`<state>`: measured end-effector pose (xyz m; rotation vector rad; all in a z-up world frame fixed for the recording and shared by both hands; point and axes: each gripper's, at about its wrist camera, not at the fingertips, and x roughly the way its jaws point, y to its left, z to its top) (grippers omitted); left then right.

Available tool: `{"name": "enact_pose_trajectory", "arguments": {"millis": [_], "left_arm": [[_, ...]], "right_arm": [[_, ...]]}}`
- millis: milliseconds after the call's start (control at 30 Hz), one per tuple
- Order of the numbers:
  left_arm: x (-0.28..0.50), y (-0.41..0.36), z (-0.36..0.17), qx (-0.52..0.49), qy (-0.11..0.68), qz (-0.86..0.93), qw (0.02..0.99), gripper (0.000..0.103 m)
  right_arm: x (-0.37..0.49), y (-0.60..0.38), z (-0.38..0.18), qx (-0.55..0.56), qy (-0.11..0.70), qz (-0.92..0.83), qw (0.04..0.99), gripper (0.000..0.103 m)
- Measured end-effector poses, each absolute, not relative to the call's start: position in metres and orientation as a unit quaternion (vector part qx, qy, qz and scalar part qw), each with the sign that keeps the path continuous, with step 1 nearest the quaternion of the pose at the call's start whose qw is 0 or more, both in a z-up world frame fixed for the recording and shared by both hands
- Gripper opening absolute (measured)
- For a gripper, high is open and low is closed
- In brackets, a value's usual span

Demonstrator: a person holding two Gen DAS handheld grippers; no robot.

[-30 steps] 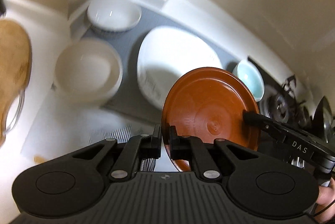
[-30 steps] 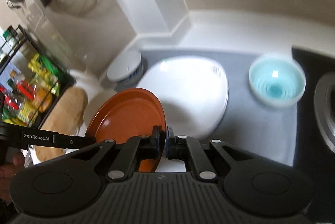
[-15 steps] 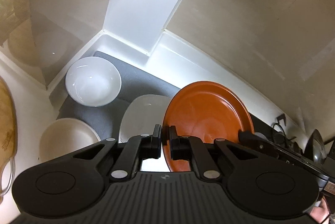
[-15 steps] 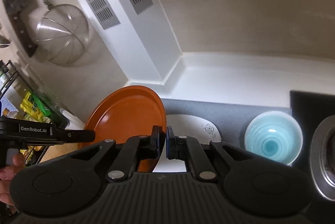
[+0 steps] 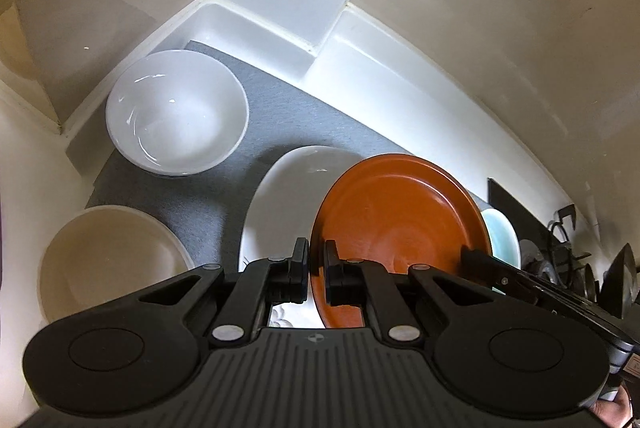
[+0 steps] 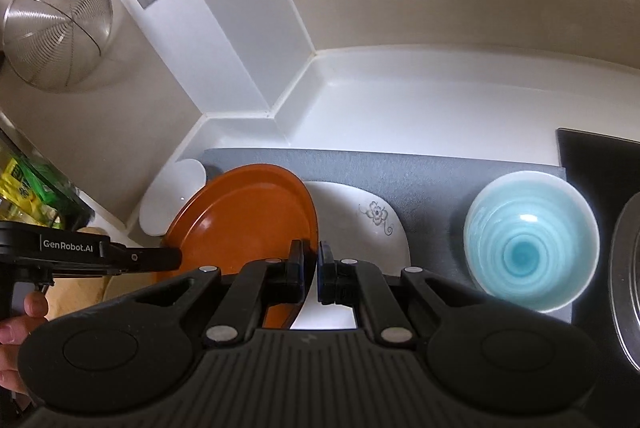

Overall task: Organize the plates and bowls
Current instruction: 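Carry the brown plate with both grippers onto the stacked white plates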

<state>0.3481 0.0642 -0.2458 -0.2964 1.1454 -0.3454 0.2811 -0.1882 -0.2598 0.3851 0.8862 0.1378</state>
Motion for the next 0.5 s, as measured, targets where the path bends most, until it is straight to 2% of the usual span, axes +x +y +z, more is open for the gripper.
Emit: {"name": "enact_pose_trajectory", "arguments": {"millis": [200,500], "left_arm": [[0.361,0.064,-0.267,-0.12,0.548,-0.147,0.815,0.007],[0.365,0.061,-0.293,-0.113,0.562,-0.152,0.805,0.007]], "right_arm": [[0.297,-0.177,-0.287,0.174,0.455,0.069,0.87,0.009],[0.303,-0.17,-0.306,0.147,0.459,0.056,0.875,0.014]]}}
